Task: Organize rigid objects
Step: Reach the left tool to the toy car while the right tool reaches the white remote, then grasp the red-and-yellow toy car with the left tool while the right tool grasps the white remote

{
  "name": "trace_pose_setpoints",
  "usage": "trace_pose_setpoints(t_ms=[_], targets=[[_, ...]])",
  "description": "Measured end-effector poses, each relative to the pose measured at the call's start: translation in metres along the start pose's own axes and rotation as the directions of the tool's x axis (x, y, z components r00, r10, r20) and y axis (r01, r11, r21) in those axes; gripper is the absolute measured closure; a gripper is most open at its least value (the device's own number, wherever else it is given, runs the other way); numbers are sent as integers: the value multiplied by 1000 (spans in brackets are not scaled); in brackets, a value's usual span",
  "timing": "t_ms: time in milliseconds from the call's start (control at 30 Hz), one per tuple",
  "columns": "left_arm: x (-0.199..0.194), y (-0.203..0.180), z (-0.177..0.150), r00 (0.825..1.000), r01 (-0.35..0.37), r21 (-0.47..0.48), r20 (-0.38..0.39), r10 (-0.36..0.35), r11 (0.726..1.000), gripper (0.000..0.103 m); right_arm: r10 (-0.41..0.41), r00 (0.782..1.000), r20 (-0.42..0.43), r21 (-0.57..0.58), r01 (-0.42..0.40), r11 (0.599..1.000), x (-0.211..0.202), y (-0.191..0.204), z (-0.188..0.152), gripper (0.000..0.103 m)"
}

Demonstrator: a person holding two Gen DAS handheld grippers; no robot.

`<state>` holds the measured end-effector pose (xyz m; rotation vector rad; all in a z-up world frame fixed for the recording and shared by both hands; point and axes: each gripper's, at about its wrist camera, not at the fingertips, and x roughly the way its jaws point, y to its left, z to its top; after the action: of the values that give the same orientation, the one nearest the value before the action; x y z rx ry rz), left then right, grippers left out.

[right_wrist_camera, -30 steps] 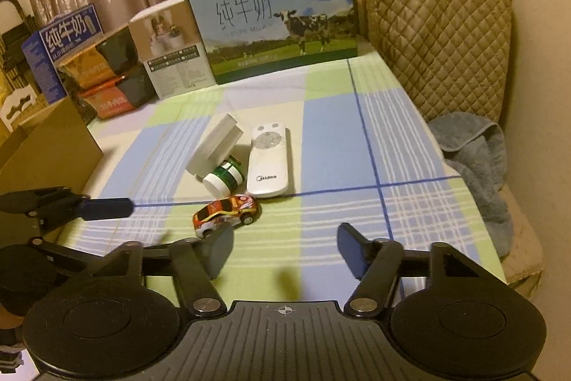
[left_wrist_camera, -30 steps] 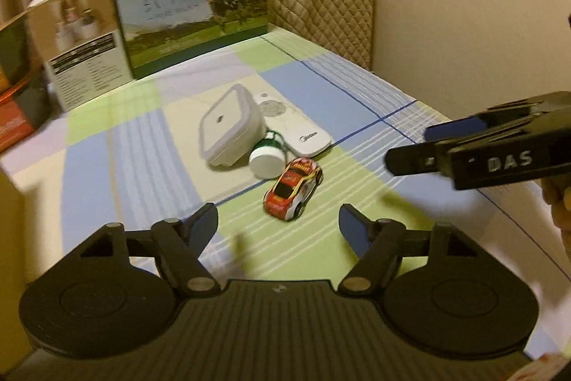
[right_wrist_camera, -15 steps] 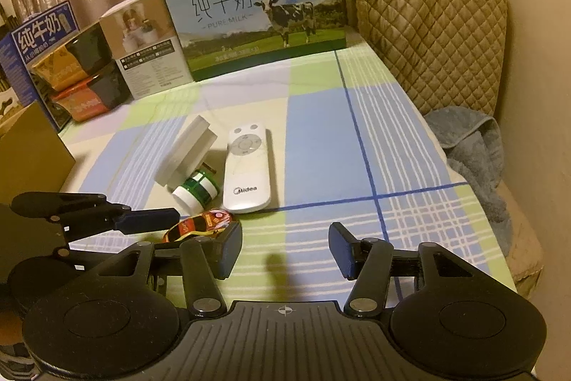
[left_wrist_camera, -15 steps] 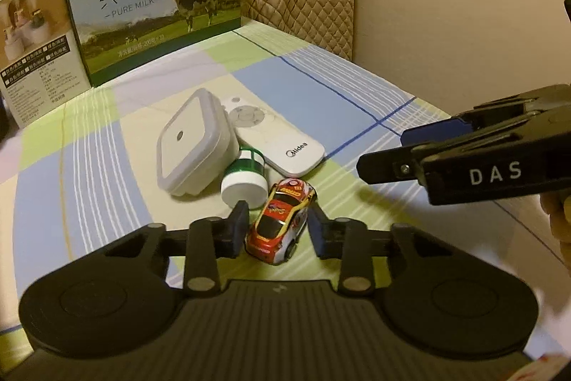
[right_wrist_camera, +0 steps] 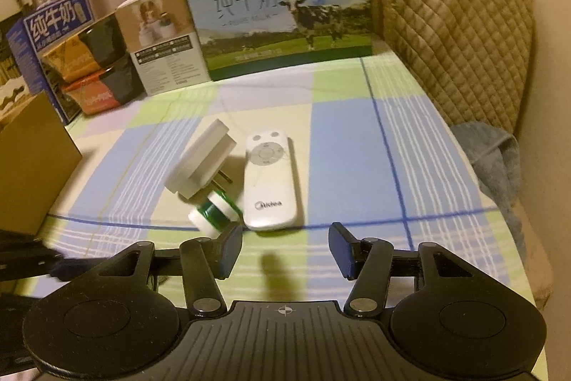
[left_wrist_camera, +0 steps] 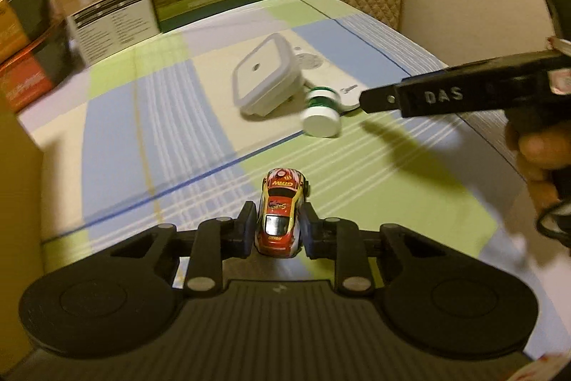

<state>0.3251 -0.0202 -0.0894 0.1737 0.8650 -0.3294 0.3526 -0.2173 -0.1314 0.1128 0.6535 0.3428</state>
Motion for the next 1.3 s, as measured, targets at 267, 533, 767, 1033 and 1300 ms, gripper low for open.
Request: trace_pose_setpoints(t_ms=[267, 533, 767, 1033, 1300], targets=[[5, 2, 1, 999, 39, -9, 28, -39, 999, 73, -13, 1000, -3, -80, 13, 997, 23, 11, 3, 52], [13, 0, 2, 997, 58, -7, 50, -58, 998, 59, -6, 1000, 13, -88, 8, 996, 27, 9, 6, 52], [15, 2, 4, 997, 49, -6, 61, -48, 999, 60, -8, 1000, 11, -113, 9, 994, 43, 9, 9, 60], [12, -3, 0, 998, 43, 0, 47, -43, 999, 74, -41, 999, -28, -97, 38, 995, 34, 13, 4, 66], [-14, -10, -22, 997, 72, -31, 31, -72, 997, 78, -41, 989, -140, 10, 43, 999, -21, 16, -29, 66]])
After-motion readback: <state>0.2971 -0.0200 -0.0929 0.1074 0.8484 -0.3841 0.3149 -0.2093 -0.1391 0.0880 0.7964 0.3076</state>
